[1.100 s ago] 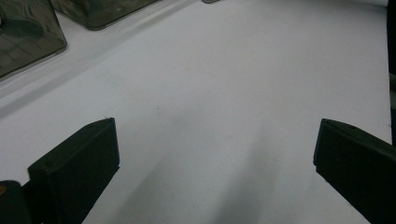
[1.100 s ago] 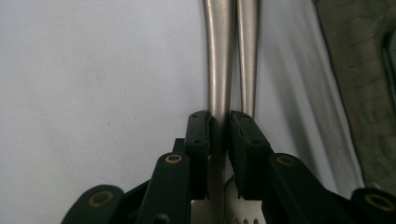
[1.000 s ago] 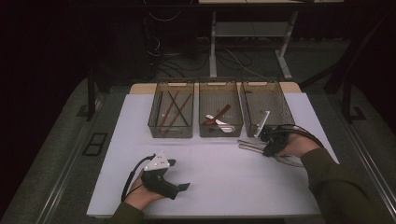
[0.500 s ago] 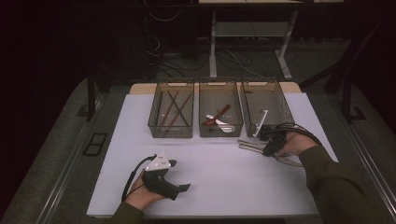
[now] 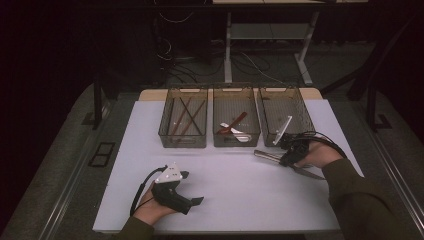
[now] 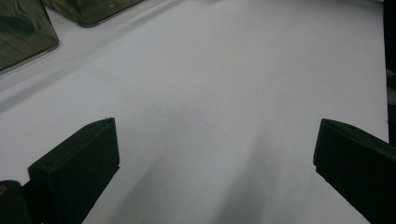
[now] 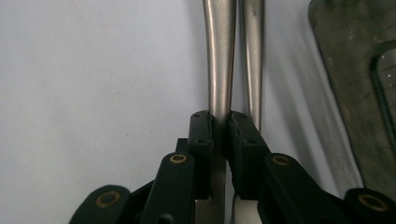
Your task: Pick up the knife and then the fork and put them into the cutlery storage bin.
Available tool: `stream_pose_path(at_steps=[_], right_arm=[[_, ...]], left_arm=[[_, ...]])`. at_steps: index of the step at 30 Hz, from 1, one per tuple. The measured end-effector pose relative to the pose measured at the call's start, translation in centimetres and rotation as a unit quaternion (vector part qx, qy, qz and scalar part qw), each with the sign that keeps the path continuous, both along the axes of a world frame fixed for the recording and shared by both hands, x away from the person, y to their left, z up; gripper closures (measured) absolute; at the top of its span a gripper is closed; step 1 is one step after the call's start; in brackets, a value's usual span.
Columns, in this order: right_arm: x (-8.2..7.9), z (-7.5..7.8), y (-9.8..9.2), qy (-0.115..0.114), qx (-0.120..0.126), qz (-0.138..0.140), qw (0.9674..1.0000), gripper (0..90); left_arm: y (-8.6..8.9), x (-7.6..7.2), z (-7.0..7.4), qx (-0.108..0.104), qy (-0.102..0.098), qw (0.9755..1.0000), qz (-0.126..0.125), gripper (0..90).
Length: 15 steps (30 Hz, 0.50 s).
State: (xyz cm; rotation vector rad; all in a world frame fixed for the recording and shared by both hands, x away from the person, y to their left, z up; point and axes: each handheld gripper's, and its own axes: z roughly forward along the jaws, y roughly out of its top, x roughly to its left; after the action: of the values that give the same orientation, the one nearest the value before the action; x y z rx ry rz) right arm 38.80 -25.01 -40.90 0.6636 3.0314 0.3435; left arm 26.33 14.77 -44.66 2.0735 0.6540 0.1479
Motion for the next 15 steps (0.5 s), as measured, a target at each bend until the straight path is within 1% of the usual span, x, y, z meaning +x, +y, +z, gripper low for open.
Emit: stream_pose_path(at_steps=[3, 7, 9, 12, 15], right_arm=[[-0.1, 0.6, -0.2, -0.010, 0.017, -0.004, 0.9998, 79.7], [-0.2, 1.3, -0.8, -0.020, 0.053, -0.012, 0.9983, 79.7], [-0.3, 1.6, -1.1, -0.027, 0.072, -0.019, 0.9969, 79.6], [-0.4, 2.2, -1.6, -0.029, 0.102, -0.036, 0.9937, 79.6], [-0.6, 2.7, -1.9, -0.046, 0.118, -0.047, 0.9908, 79.6]], left_arm=[[0.0, 0.0, 0.0, 0.000, 0.000, 1.0000, 0.000, 0.0], [0.0, 0.0, 0.0, 0.000, 0.000, 1.0000, -0.001, 0.0], [0.1, 0.0, 0.0, 0.001, 0.000, 1.0000, -0.001, 0.0], [0.1, 0.0, 0.0, 0.001, 0.000, 1.0000, -0.001, 0.0], [0.1, 0.0, 0.0, 0.000, 0.000, 1.0000, 0.000, 0.0]])
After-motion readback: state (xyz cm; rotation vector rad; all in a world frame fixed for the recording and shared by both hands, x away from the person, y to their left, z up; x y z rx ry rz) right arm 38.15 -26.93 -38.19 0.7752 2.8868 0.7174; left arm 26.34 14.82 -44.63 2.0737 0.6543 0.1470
